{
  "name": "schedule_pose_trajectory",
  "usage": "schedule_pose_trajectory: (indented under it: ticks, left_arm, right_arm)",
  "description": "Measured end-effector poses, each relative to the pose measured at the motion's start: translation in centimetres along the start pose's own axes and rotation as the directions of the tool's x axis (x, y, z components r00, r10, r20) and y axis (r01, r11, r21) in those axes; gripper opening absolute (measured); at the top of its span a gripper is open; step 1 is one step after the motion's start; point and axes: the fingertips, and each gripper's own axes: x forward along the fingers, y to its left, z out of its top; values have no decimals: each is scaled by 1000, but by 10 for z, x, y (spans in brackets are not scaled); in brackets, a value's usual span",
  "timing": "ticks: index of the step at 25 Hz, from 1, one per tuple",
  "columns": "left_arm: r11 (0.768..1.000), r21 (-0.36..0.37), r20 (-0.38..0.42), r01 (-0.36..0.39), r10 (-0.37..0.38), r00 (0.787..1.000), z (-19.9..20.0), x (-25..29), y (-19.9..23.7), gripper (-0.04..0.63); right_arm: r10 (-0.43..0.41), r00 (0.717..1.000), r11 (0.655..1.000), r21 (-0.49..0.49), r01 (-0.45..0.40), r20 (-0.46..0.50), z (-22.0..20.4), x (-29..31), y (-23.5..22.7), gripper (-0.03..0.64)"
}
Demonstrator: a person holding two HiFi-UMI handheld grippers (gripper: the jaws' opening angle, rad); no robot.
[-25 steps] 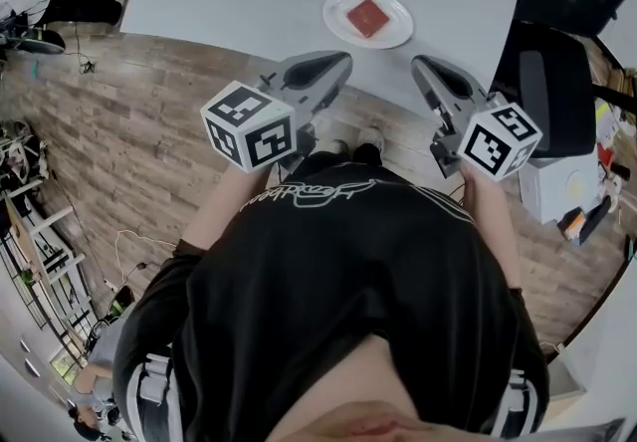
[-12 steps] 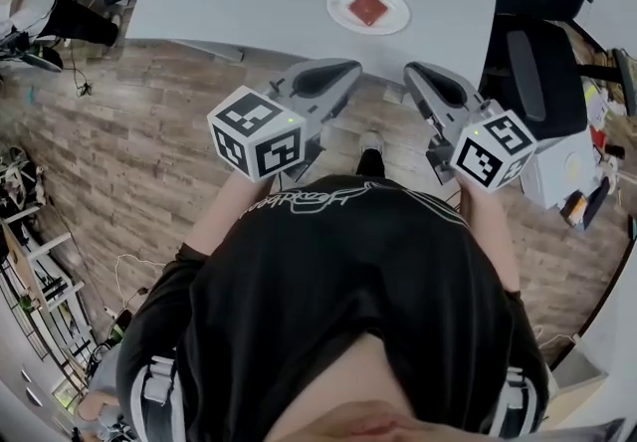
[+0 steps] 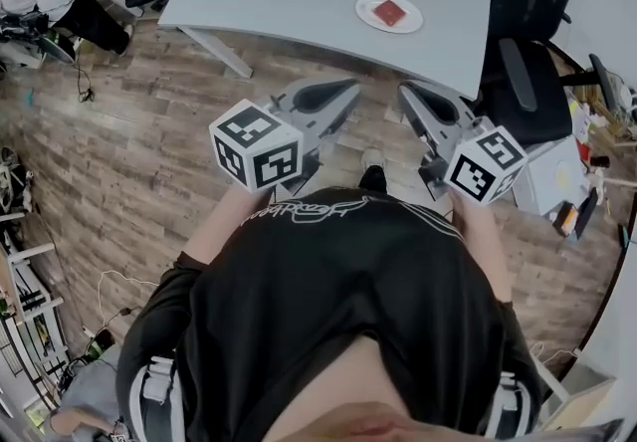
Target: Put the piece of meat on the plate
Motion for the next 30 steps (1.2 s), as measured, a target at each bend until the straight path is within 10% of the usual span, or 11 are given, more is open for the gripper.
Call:
schedule_pose_trajectory:
  ticks: [30]
  left_arm:
    - [992,33,-34,119,-118,992,-45,-78,-86,8]
  right_arm:
    - [-136,990,990,-16,137,28,-50,-64,109,18]
